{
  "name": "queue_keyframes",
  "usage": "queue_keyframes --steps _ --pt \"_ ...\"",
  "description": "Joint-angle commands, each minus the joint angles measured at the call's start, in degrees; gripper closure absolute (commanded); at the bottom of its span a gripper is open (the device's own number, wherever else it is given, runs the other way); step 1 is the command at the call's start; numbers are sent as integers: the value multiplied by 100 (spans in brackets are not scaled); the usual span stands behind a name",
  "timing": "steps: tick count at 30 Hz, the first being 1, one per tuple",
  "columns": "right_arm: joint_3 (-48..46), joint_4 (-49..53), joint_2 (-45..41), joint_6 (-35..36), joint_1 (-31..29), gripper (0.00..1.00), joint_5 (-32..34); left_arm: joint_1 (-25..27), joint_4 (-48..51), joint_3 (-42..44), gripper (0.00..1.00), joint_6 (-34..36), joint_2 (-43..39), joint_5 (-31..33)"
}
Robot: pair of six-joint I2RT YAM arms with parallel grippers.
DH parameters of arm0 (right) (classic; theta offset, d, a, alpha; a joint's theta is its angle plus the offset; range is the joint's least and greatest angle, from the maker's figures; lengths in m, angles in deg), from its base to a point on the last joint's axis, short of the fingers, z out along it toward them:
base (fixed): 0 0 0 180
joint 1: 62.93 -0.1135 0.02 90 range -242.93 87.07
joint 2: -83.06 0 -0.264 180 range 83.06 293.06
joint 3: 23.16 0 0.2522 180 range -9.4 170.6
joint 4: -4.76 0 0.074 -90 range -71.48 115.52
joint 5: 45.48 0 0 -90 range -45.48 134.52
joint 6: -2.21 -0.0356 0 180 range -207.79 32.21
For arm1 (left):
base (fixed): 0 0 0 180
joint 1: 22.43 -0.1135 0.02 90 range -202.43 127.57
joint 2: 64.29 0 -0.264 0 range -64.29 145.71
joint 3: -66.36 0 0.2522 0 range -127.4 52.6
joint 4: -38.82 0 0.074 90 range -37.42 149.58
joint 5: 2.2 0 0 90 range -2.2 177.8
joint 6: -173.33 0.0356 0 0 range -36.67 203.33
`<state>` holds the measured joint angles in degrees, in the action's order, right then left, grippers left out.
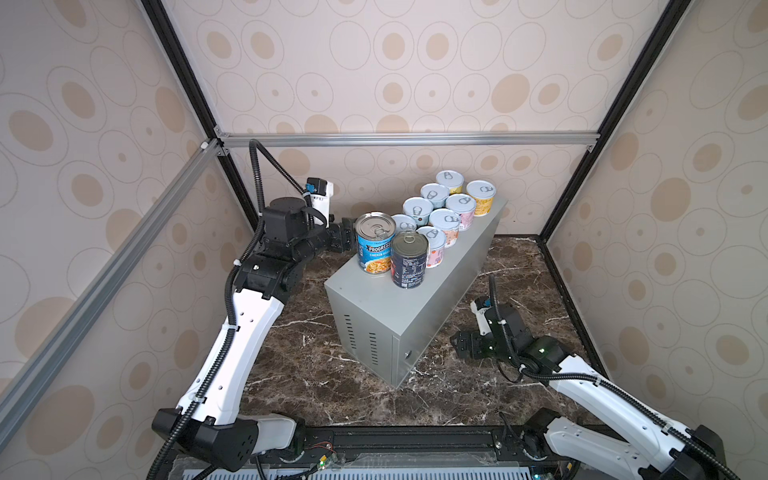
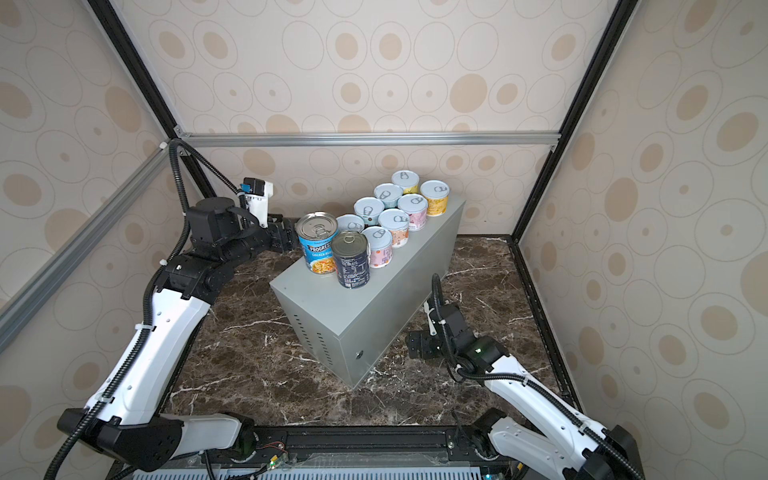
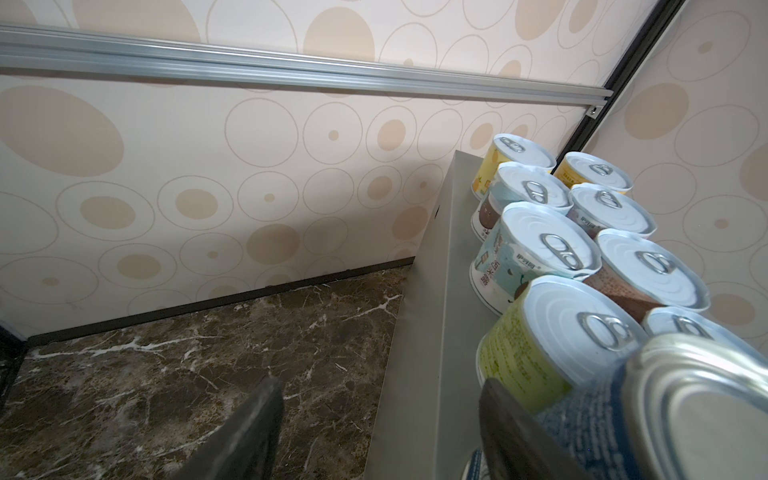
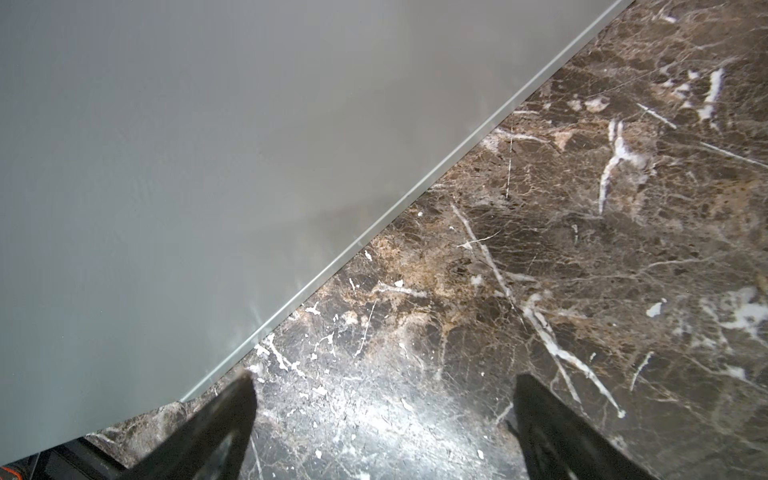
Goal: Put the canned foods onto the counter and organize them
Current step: 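Withdraw the open left gripper back from the placed Progresso can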
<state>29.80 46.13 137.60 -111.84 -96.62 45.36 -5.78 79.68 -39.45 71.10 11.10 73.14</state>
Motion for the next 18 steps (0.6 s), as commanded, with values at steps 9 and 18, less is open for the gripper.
queue_keyframes --steps 9,18 --pt "141 256 -233 127 -18 1 133 37 109 -62 20 -60 -302 506" --pt "503 918 -767 144 -17 1 749 -87 307 197 8 -114 -921 1105"
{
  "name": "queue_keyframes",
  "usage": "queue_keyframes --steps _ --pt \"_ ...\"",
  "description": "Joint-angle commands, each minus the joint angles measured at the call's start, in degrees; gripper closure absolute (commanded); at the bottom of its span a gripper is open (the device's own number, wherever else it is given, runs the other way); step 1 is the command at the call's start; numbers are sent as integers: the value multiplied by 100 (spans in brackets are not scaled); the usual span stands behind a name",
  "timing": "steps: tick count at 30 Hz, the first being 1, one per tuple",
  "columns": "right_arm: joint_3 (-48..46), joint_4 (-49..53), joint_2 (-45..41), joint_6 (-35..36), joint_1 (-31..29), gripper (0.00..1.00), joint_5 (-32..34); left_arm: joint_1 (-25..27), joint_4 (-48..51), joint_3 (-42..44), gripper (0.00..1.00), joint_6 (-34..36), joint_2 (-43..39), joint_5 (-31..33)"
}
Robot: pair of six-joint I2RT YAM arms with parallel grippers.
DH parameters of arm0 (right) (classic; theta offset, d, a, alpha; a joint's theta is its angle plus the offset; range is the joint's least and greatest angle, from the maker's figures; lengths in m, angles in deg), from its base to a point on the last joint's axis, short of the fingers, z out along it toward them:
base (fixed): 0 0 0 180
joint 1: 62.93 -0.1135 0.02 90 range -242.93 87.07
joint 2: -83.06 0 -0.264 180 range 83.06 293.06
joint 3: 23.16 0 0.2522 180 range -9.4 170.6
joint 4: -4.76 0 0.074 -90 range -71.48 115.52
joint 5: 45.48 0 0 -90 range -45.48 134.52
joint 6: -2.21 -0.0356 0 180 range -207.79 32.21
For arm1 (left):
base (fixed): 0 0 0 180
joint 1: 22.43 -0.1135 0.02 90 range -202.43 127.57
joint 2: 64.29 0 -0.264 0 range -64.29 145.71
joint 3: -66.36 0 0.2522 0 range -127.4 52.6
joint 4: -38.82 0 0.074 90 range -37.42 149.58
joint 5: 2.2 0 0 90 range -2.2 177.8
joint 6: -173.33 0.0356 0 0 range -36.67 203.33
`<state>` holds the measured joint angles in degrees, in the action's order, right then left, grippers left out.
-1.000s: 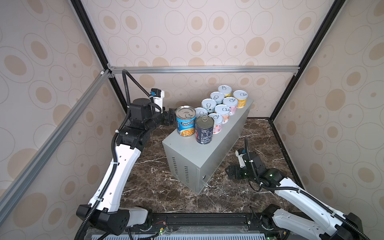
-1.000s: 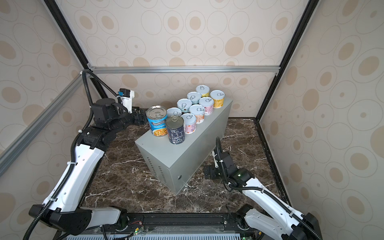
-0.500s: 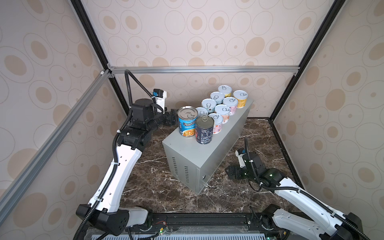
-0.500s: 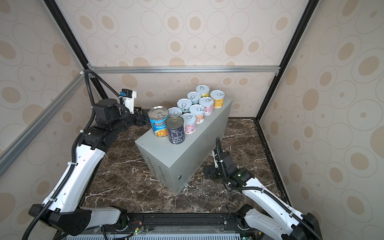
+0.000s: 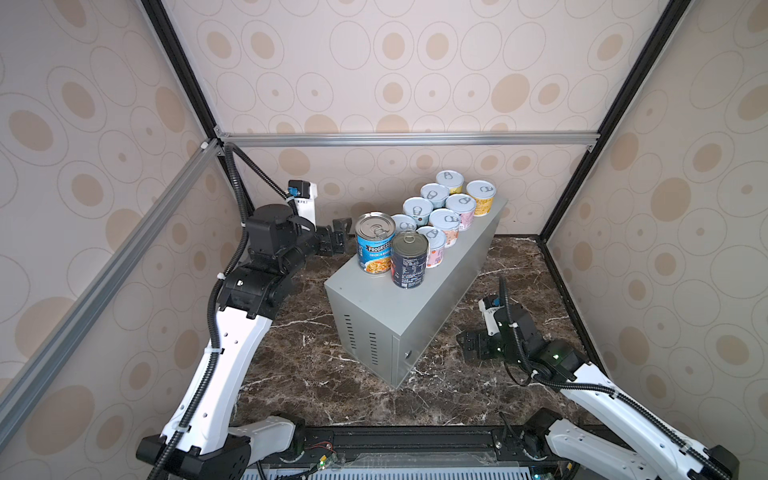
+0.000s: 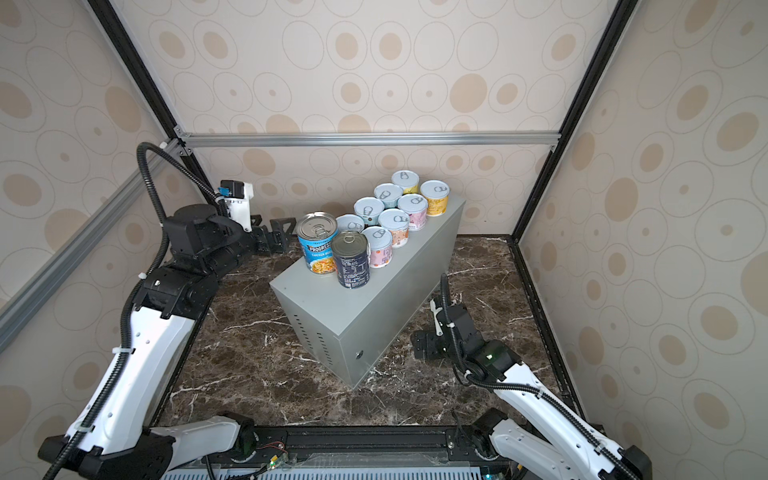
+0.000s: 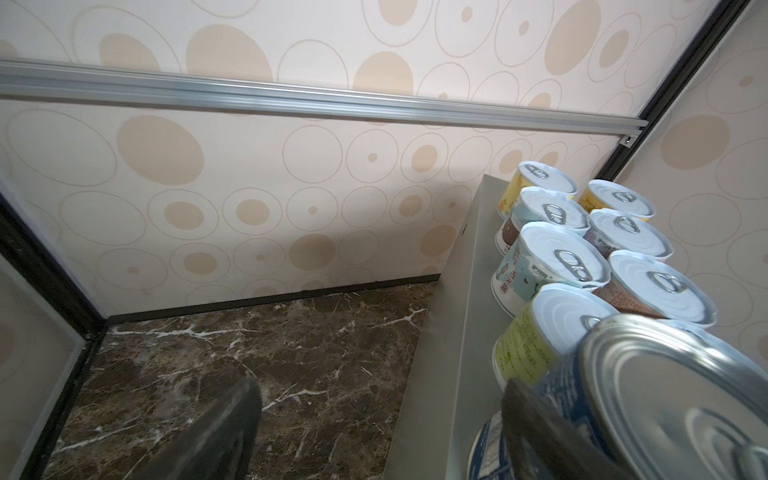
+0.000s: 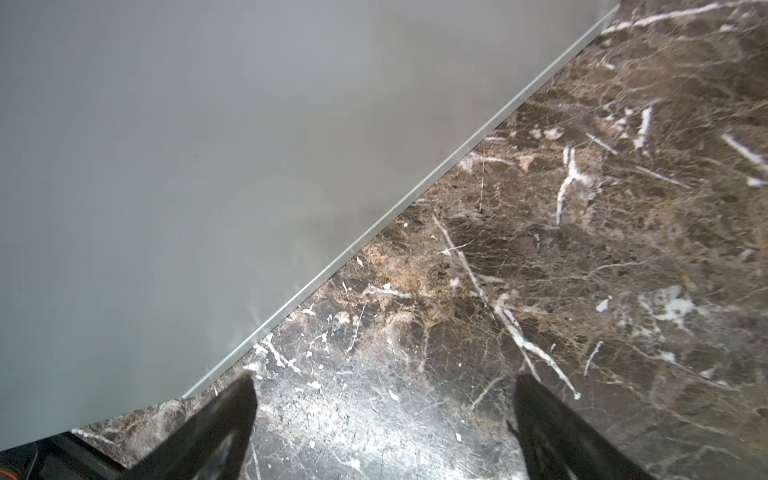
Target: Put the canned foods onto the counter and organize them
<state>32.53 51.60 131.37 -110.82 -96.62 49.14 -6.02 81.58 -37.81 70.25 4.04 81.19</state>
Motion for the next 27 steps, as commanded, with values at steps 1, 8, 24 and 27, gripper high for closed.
queue_keyframes --steps 1,8,24,27 --pt "267 430 -191 2 -7 1 484 -94 150 61 7 -35 -274 370" --pt "256 662 -468 -211 -7 1 1617 -280 226 957 1 -204 -772 608" --pt "-547 -1271 546 -318 184 1 3981 -1190 -844 4305 1 -792 -1618 1661" --pt "-598 -1541 697 -277 286 2 3941 -1369 -1072 4407 1 -813 -1654 1710"
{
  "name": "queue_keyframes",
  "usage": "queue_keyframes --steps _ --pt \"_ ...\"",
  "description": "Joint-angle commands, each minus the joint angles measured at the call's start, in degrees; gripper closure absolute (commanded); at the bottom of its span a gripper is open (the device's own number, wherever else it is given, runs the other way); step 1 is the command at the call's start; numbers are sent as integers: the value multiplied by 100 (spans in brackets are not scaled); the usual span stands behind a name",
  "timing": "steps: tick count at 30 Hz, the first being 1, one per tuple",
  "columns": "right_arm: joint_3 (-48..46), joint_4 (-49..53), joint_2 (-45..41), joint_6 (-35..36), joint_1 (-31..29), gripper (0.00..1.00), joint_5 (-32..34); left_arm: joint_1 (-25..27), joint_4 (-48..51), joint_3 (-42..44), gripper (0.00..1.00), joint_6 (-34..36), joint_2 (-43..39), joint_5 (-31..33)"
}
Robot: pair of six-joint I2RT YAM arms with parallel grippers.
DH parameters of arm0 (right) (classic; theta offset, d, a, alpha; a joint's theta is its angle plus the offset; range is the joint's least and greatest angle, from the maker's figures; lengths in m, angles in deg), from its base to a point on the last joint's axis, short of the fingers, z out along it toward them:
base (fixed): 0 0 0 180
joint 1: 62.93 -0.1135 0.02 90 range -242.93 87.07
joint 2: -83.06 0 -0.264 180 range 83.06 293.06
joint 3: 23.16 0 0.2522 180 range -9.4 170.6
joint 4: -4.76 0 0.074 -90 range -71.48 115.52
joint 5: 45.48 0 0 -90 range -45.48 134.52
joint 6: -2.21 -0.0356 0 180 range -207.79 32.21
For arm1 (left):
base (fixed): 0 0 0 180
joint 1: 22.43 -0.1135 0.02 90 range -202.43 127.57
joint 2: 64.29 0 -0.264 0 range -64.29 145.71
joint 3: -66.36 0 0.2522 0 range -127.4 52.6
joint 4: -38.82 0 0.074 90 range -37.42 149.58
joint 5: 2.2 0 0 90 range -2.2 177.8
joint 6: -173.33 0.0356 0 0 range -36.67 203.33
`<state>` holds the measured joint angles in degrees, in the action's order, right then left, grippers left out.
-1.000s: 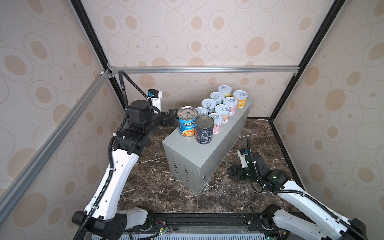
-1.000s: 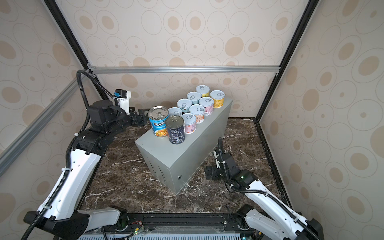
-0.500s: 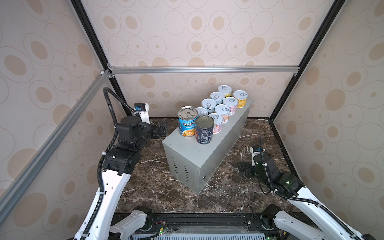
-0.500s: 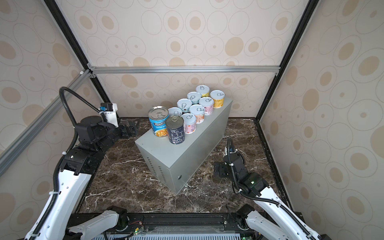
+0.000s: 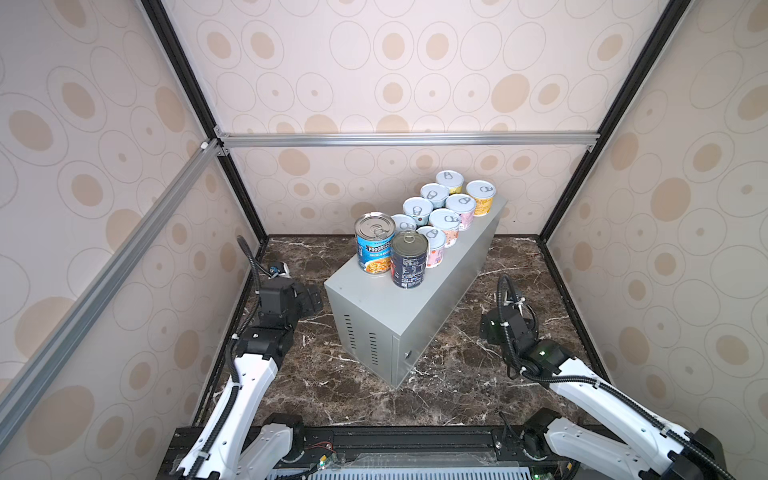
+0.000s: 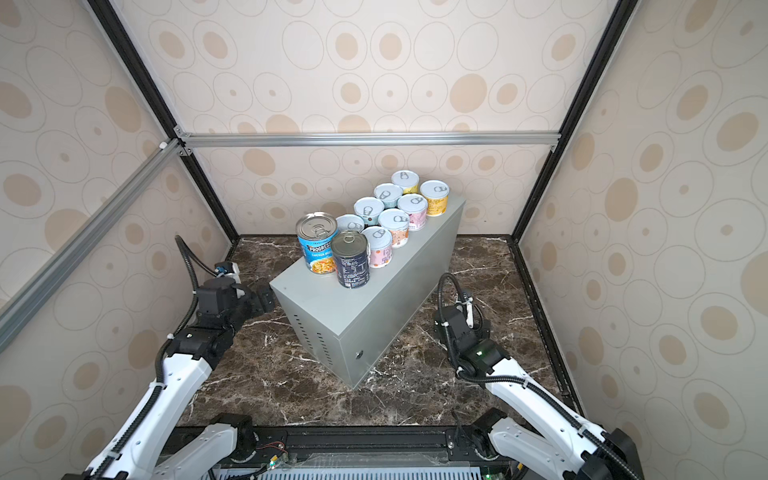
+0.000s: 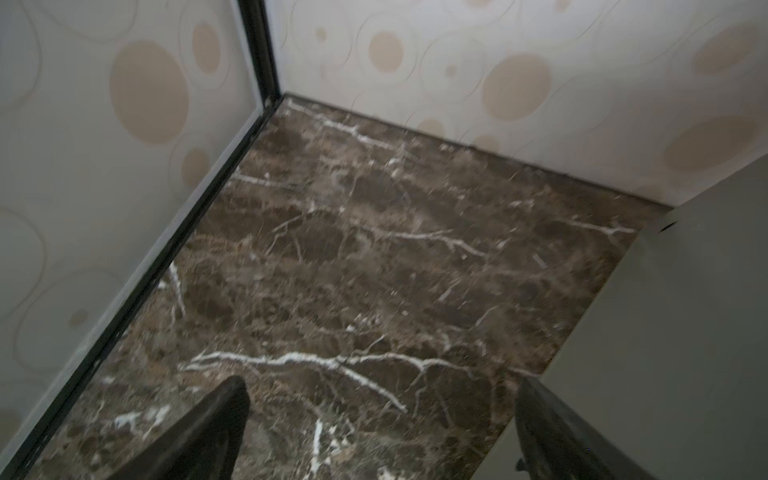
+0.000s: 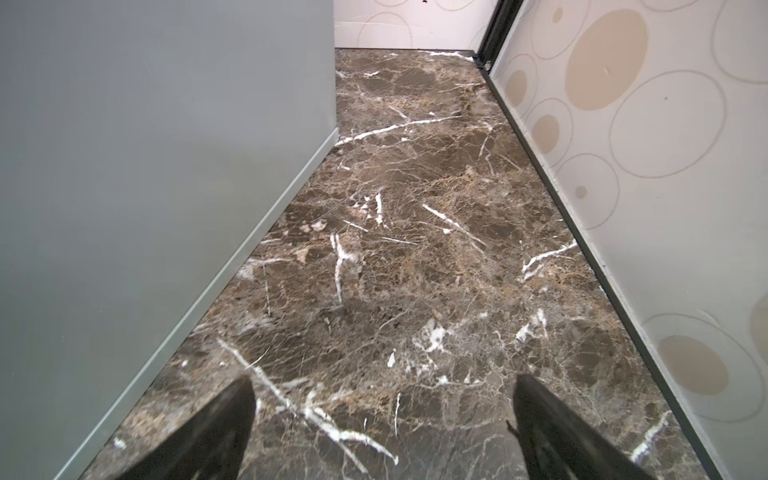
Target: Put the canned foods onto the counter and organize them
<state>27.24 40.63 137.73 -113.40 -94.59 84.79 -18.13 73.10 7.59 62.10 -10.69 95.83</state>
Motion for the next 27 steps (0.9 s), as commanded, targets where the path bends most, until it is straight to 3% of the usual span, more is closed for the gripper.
queue_keyframes --steps 1,9,14,19,23,27 --pt "-85 -499 90 -12 114 1 355 -190 -263 -133 1 5 -169 272" --pt "-485 -1367 249 284 934 1 90 -781 -1124 357 1 -56 362 278" --pt "-852 -2199 311 772 1396 1 210 -971 -2283 954 1 10 699 721" --pt "-1080 -3110 493 1319 1692 1 170 -988 -3790 1662 1 341 928 682" --pt "-1169 -3702 839 1649 1781 0 236 -1054 -4531 1876 1 703 1354 525" --pt "-1066 -3977 1309 1704 1926 0 194 -1246 -5136 1922 1 615 1833 22"
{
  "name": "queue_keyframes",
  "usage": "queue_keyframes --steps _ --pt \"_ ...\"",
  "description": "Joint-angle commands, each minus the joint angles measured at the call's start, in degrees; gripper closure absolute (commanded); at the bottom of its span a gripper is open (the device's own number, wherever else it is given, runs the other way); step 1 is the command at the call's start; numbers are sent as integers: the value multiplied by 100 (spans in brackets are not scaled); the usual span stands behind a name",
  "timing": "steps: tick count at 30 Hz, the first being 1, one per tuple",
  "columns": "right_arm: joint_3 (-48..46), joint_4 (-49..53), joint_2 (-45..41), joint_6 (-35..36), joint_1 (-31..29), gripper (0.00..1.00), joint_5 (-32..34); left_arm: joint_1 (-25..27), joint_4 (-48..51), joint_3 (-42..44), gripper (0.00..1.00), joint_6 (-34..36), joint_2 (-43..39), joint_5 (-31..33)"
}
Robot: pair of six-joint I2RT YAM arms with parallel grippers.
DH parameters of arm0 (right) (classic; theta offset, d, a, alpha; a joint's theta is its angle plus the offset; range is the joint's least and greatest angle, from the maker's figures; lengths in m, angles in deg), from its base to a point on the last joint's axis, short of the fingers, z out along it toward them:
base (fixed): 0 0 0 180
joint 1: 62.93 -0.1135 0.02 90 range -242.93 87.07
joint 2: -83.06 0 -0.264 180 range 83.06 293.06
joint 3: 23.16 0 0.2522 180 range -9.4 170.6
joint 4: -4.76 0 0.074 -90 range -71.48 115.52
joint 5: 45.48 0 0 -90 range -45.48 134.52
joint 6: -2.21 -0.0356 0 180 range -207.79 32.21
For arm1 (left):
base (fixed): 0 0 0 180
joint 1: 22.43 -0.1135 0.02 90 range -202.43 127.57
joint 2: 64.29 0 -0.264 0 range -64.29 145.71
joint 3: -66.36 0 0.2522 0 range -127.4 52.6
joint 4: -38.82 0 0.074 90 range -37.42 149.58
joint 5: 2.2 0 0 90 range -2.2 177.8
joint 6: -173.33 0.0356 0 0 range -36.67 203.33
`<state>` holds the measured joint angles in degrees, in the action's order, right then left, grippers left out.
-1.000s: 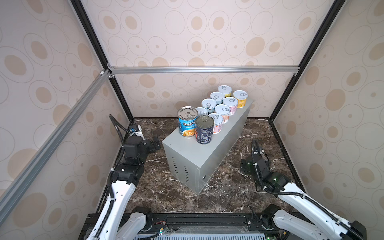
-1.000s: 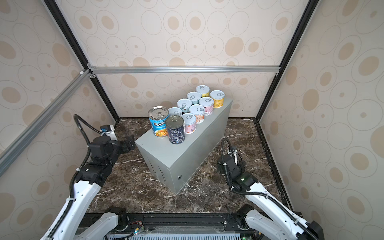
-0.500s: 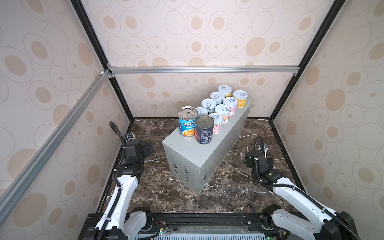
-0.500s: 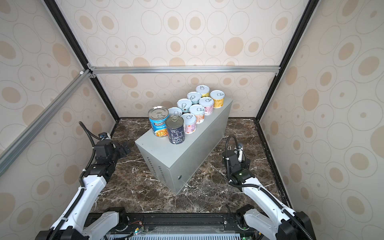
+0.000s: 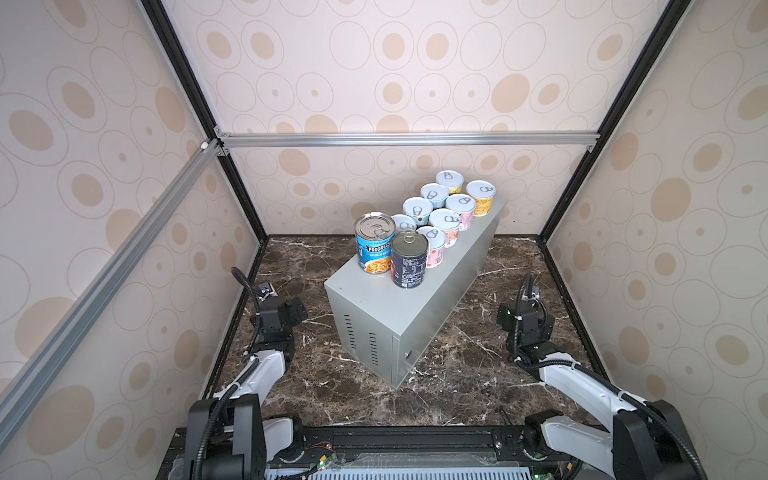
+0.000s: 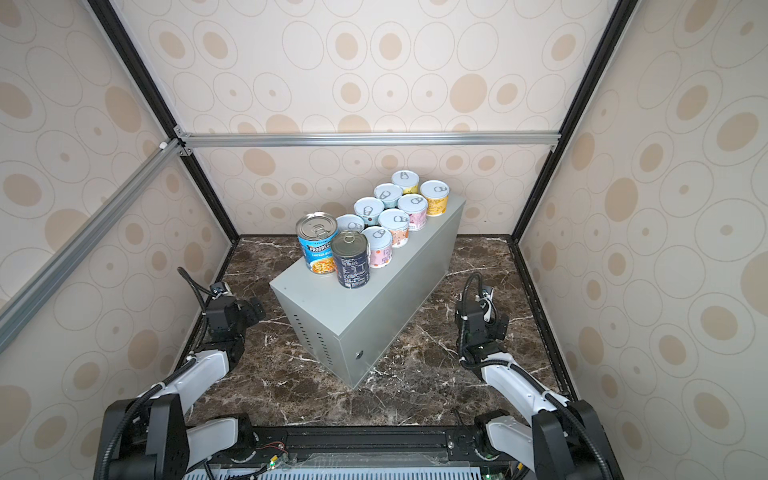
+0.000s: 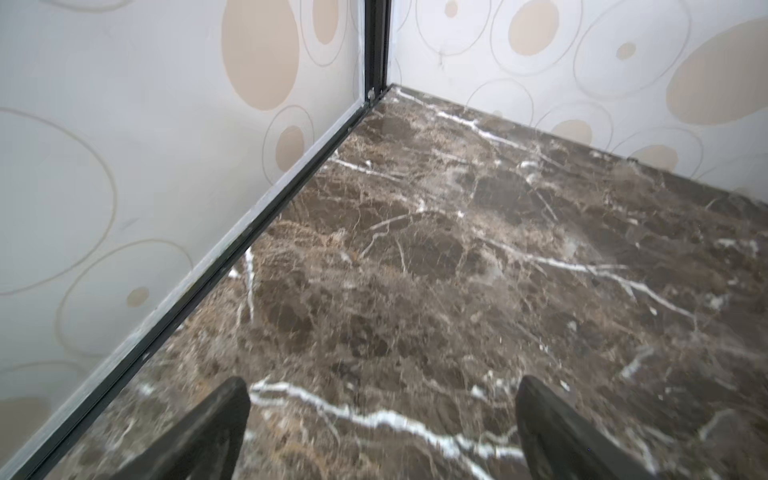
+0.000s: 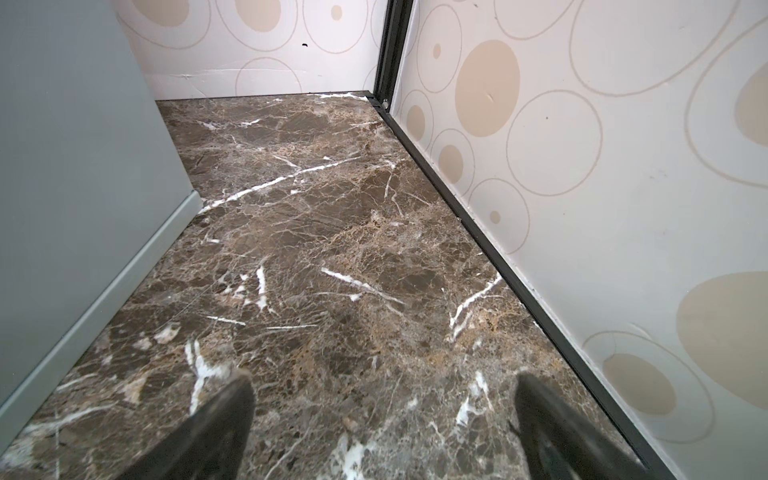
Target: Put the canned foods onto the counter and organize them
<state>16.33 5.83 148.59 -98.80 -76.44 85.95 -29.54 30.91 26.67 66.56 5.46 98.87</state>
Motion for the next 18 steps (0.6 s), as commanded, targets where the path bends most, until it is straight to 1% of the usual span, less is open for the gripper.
queue_keyframes --steps 1,5,9,11,13,16,18 --pt "66 -545 328 234 152 0 71 -102 -1047 -11 1 184 354 -341" --pt "218 -872 759 214 335 0 -17 -97 -1371 -232 1 101 913 -509" --pt "334 -1461 1295 283 467 0 -282 -91 -1882 -363 0 397 1302 -484" --pt "493 -1555 1664 368 504 0 -270 -97 -2120 -375 0 493 1463 -489" --pt "517 -1800 1946 402 531 0 -283 -122 -2234 -423 1 343 1637 -641" --pt "396 -2263 2126 466 574 0 -390 -107 -2258 -525 1 440 1930 -901" --pt "494 -2136 2200 447 613 0 -453 -132 -2221 -523 1 388 1985 -859"
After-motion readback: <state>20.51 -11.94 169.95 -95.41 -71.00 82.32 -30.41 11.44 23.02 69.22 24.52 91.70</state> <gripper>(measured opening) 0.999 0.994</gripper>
